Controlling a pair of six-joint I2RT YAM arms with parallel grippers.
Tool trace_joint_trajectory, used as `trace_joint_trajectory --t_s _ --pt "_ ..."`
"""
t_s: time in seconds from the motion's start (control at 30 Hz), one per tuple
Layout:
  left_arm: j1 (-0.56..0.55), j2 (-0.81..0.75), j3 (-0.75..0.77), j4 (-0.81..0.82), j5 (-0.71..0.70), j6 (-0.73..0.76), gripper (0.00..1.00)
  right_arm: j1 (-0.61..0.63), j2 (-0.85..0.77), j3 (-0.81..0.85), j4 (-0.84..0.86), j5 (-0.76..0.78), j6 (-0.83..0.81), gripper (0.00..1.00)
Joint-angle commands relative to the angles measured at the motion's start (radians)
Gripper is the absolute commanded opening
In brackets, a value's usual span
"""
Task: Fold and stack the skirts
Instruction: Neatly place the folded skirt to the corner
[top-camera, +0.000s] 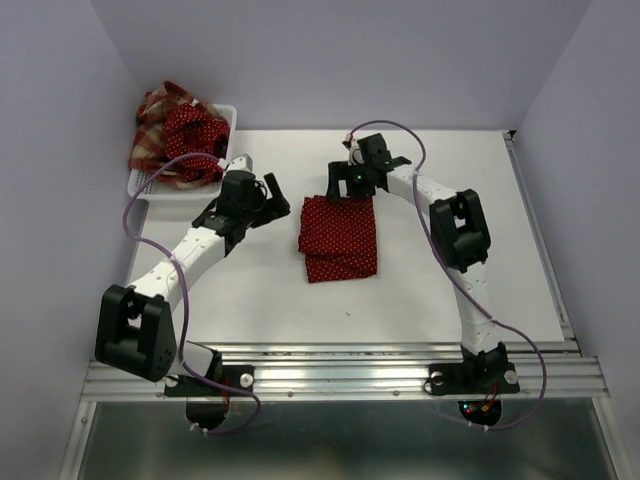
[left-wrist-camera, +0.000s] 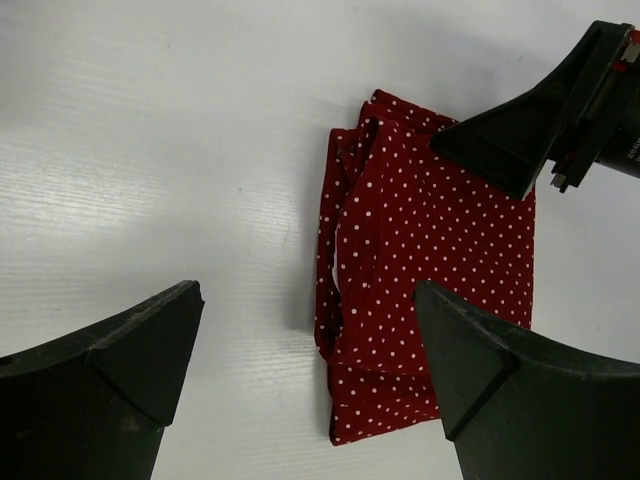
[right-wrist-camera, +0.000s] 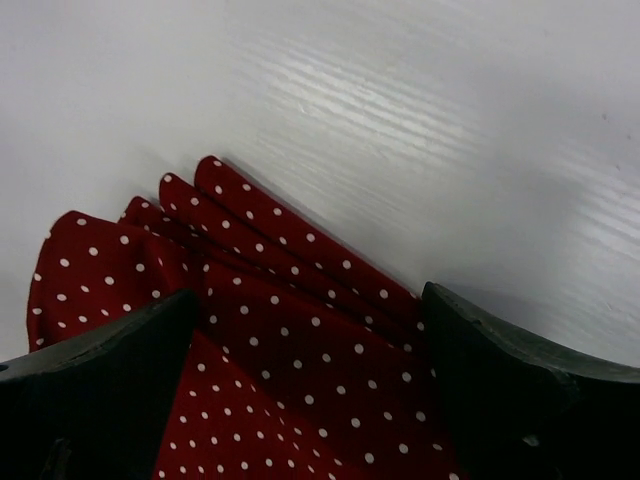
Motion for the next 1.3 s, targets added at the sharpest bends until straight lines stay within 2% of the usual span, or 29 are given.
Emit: trace_joint_trajectory --t_s 0.0,0.17,0.4,0.53,0.67,0.8,0.97,1.1,1.23,1.27 --pt "-0.005 -0.043 -0.002 0.045 0.015 -0.002 0.99 -0.029 -0.049 -0.071 -0.010 -0.045 0.092 1.00" --pt "-0.005 -0.054 -0.007 0.051 0.020 -0.004 0.99 -0.058 -0.123 -0.194 0.003 -0.024 0.191 1.00" --pt "-0.005 -0.054 -0.019 0.062 0.055 -0.005 0.99 -0.076 -0.330 -0.499 0.152 -0.033 0.331 1.00" --pt "-0.005 -0.063 -0.027 0.065 0.054 -0.007 0.99 -0.076 -0.489 -0.715 0.257 -0.025 0.417 1.00" --pt "-0.005 -0.064 -0.030 0.068 0.054 -0.007 0.99 -0.076 -0.666 -1.015 0.420 -0.105 0.522 1.00" --pt "-0.005 -0.066 -0.035 0.070 0.054 -0.011 0.99 -0.006 -0.779 -1.201 0.546 -0.101 0.586 1.00" --pt "-0.005 -0.078 -0.047 0.070 0.049 -0.016 0.99 0.128 -0.862 -1.257 0.517 0.010 0.622 1.00" --pt "-0.005 -0.095 -0.059 0.068 0.052 -0.015 0.99 0.148 -0.907 -1.234 0.441 0.137 0.612 1.00" --pt "-0.005 -0.115 -0.061 0.055 0.043 -0.016 0.99 0.148 -0.922 -1.153 0.269 0.324 0.604 1.00" --pt "-0.005 -0.119 -0.067 0.055 0.038 -0.018 0.99 0.148 -0.922 -1.141 0.255 0.327 0.590 1.00"
